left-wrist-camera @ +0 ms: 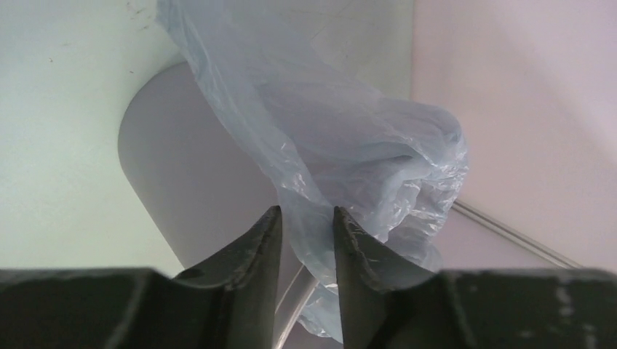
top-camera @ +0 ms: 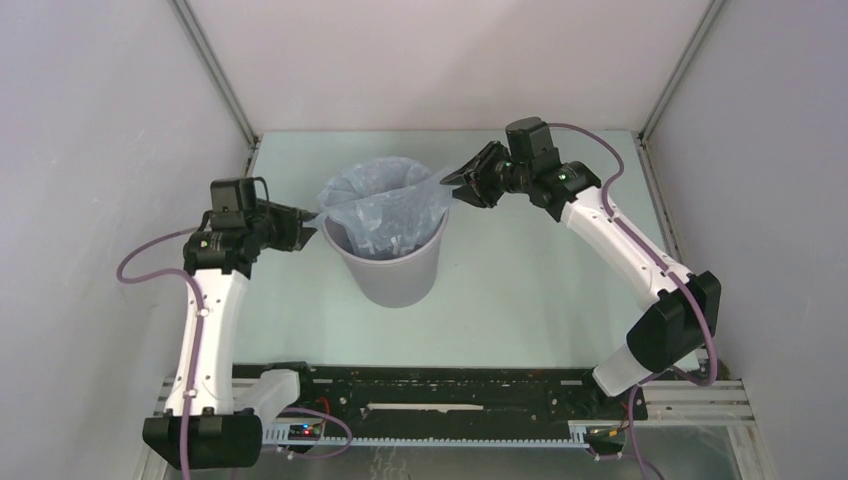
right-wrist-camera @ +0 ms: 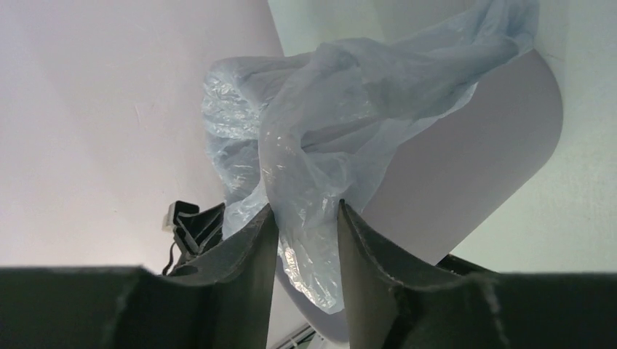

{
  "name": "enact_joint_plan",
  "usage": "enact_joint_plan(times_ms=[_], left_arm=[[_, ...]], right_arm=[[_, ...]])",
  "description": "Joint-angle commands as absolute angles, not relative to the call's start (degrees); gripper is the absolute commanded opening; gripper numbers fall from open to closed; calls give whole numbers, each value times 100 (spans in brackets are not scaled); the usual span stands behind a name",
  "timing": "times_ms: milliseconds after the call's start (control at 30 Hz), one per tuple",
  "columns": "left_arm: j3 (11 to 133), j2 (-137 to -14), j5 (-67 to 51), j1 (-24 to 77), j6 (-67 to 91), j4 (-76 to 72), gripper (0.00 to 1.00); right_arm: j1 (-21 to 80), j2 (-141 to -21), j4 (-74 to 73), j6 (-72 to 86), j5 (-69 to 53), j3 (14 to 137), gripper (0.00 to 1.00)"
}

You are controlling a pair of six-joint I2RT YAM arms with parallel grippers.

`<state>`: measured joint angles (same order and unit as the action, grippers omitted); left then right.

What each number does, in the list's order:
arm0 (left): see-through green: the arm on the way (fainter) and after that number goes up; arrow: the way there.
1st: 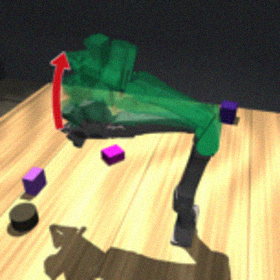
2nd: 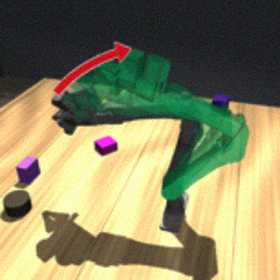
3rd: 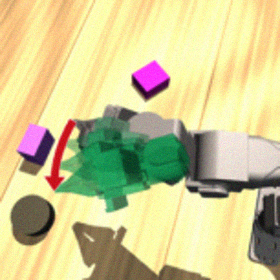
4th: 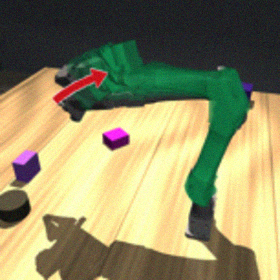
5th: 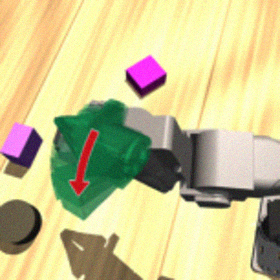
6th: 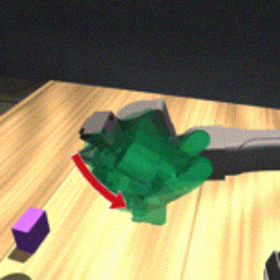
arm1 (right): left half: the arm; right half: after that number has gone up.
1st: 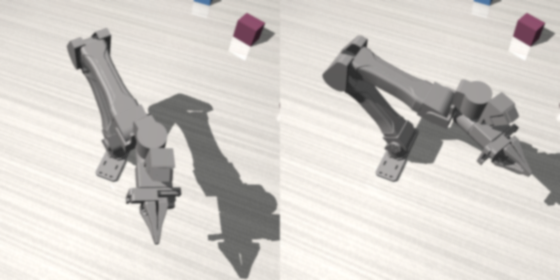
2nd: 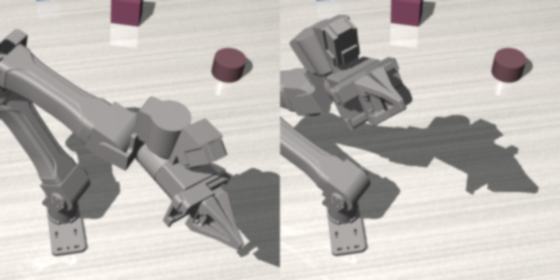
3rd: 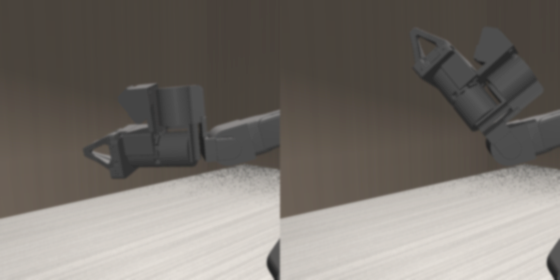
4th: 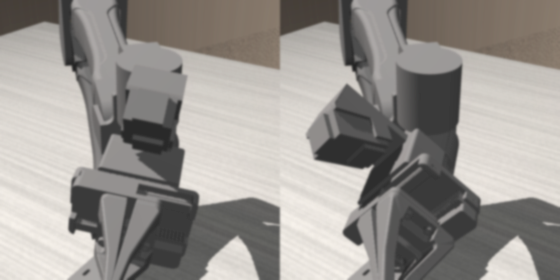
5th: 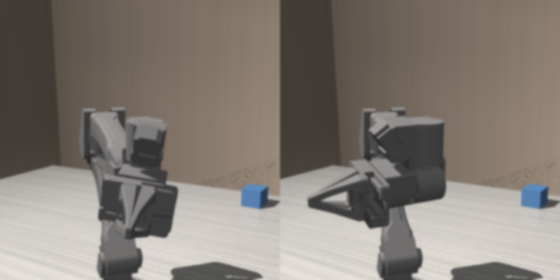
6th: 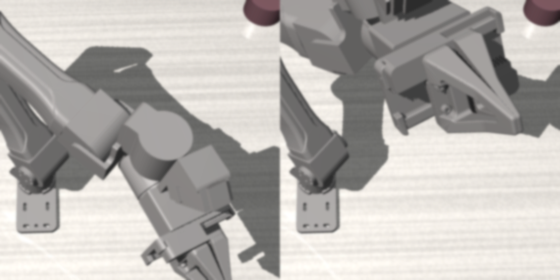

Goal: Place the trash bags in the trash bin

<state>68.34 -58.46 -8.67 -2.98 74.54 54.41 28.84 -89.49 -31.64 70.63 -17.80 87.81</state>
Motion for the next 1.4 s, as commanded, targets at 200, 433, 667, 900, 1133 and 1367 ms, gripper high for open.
enact_joint_plan(times_ms=[200, 433, 667, 900, 1133, 1367], left_arm=[[6656, -5304, -583, -219, 6654, 5428, 12], [6013, -4733, -1363, -215, 6135, 4620, 0], [5071, -3942, -2090, -217, 5966, 3738, 1], [4857, -3646, -2019, -219, 5520, 4043, 0], [4732, -3378, -1677, -220, 5014, 4134, 0], [4862, -3348, -1172, -236, 4252, 4592, 0]], right_arm=[[2933, -8452, -3470, 6512, -1489, 8753, 11], [2944, -7946, -2832, 5441, -2102, 8114, 14], [2935, -7679, -2218, 4714, -3170, 7250, 7], [2889, -7425, -2036, 4183, -3627, 6861, 9], [2551, -7282, -1326, 3918, -4382, 6110, 17], [2325, -7460, -1381, 3548, -4453, 5694, 23]])
